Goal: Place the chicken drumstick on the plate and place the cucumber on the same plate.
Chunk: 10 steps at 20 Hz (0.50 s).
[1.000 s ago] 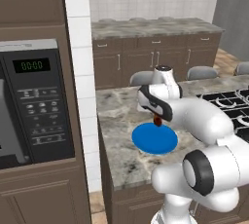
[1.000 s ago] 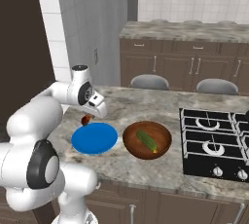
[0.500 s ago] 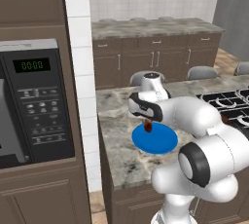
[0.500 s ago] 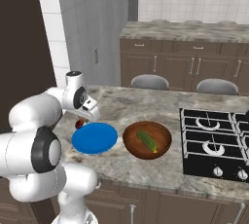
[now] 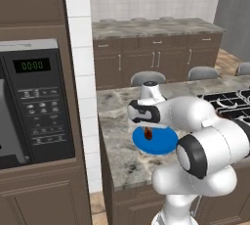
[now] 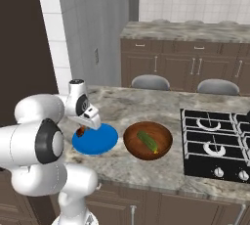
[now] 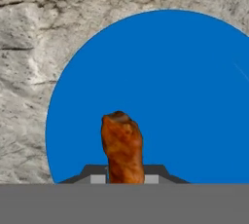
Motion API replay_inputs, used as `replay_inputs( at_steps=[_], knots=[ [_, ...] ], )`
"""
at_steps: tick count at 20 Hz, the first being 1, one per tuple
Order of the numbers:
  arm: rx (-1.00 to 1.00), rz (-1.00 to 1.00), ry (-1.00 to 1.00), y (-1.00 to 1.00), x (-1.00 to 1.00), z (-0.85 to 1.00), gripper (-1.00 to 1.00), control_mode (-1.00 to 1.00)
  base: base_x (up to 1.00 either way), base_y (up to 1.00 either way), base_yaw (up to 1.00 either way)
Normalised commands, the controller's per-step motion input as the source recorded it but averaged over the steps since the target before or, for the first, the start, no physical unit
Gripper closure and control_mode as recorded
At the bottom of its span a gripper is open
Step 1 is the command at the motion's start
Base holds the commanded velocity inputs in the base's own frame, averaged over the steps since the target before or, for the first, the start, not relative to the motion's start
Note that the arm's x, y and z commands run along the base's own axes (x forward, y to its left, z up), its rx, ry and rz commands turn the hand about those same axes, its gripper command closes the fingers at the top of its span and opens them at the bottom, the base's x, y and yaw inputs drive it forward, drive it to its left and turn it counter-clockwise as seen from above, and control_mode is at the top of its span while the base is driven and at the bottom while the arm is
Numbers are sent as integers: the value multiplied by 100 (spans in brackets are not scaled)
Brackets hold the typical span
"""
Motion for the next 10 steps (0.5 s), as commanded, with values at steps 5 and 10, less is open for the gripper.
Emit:
replay_inputs(
  at_steps=[5,10],
  knots=[
    [0,0,11,0,3,-23,100,-100,0,0,0],
    [0,0,8,0,3,-23,100,-100,0,0,0]
  ],
)
